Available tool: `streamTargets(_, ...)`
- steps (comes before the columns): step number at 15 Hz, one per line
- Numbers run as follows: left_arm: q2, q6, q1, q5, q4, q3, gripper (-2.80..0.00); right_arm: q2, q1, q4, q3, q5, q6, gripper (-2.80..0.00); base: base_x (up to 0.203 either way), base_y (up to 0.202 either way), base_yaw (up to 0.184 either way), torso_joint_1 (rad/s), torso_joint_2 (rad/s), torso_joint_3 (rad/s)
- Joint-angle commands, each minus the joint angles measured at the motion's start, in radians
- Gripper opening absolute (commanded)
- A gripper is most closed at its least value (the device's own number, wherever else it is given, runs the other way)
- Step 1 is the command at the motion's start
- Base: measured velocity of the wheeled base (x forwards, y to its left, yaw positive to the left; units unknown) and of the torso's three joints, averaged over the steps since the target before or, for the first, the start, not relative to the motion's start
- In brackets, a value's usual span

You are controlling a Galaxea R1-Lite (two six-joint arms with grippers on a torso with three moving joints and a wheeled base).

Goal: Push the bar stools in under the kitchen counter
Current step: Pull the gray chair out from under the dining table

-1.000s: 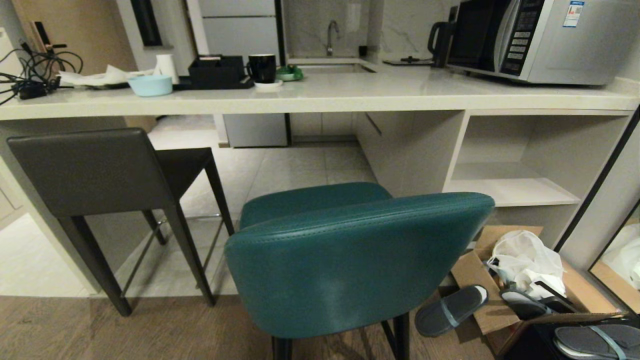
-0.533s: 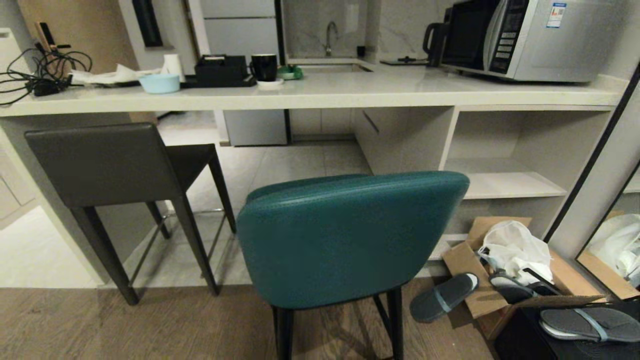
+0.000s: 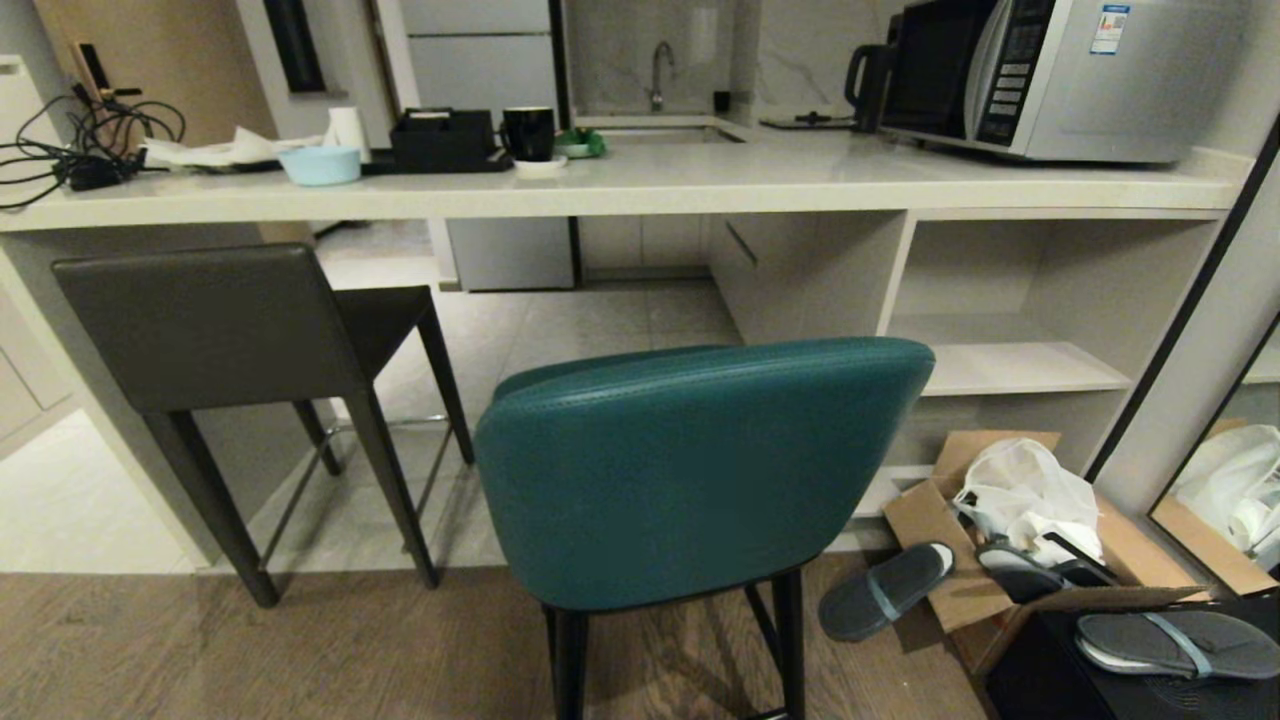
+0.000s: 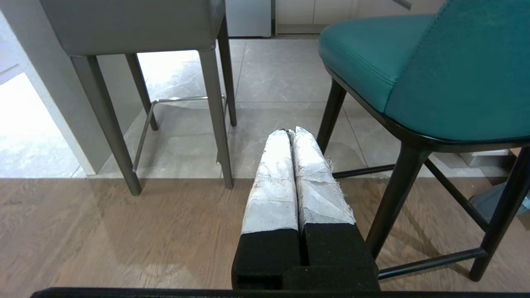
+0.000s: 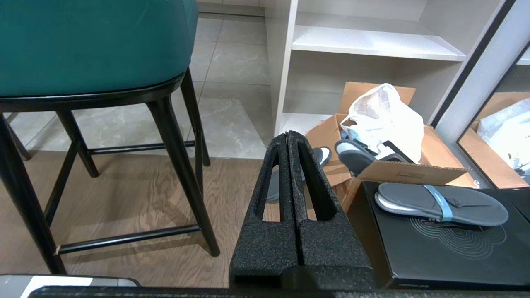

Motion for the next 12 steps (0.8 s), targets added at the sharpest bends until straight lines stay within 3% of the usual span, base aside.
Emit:
streamTargets(1,0.002,-0.009,-0.001,0.0,-0.002,0.018,-2.8,0.001,0.0,0.0,0.002,0.0,-0.001,-2.8,0.0,0.0,0.0,0.0,0.0,0.0)
streamTargets(5,0.002,-0.017,-0.001,0.0,-0.002,0.018,-2.8,0.001,0.002,0.0,0.002,0.0,-0.001,-2.8,0.0,0.06,0.001,0.001,0.0,0.001)
streamTargets(12,0.002,-0.017,-0.001,0.0,-0.002,0.018,-2.8,0.001,0.001,0.0,0.002,0.0,-0.001,-2.8,0.0,0.198,-0.001,0.003,0.0,0.001)
